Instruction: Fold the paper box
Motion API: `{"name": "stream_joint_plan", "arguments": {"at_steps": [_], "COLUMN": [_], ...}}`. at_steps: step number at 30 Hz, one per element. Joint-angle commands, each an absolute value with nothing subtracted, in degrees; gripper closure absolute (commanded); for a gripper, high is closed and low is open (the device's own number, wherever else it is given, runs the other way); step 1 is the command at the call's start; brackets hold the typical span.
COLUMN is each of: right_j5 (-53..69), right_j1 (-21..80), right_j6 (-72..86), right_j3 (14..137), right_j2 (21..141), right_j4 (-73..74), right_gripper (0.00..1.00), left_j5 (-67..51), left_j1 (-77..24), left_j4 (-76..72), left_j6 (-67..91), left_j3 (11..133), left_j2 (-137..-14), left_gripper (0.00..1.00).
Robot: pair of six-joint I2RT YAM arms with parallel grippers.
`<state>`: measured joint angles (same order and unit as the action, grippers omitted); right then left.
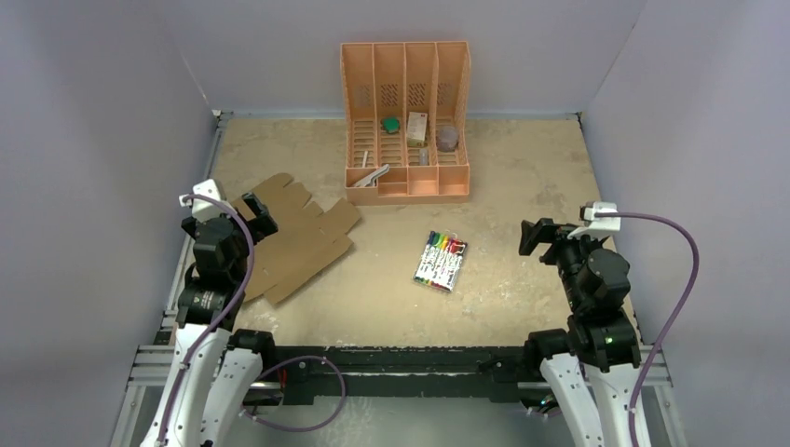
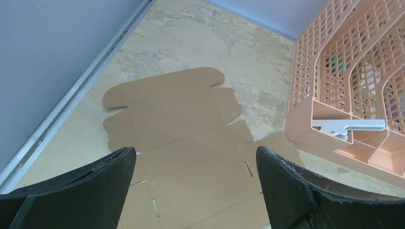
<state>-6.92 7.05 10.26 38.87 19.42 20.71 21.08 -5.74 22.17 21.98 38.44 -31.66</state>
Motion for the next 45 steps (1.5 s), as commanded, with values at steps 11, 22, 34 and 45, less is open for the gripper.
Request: {"name": "stream_joint_plan", "arguments": {"at_steps": [11,22,34,45], "right_j5": [-6.6,-0.1,-9.7,-18.7], "right_j1": [6.8,7.0,17.1,23.2], "right_j6": [9.4,7.7,4.5,-2.1], "right_j3": [40.1,48.7,71.6,95.5], "right_j2": [28.4,55.3,89.5,114.7], "right_j4": [12.6,1.3,-4.7,-1.9], "right_gripper": [0.01,0.01,0.01,0.01], "left_j5": [21.4,24.4,24.6,24.7], "left_j1": [-6.2,-11.6,-15.0,-16.6], "left_j4": [19.5,20.0,19.9,20.1], "left_j6": [21.6,24.1,24.0,23.8], "left_j3": [38.9,38.1,37.6,37.6], "left_j2": [-31.2,-33.0,-34.6,-35.6], "left_gripper": [0.03,0.02,0.02,0.02]}}
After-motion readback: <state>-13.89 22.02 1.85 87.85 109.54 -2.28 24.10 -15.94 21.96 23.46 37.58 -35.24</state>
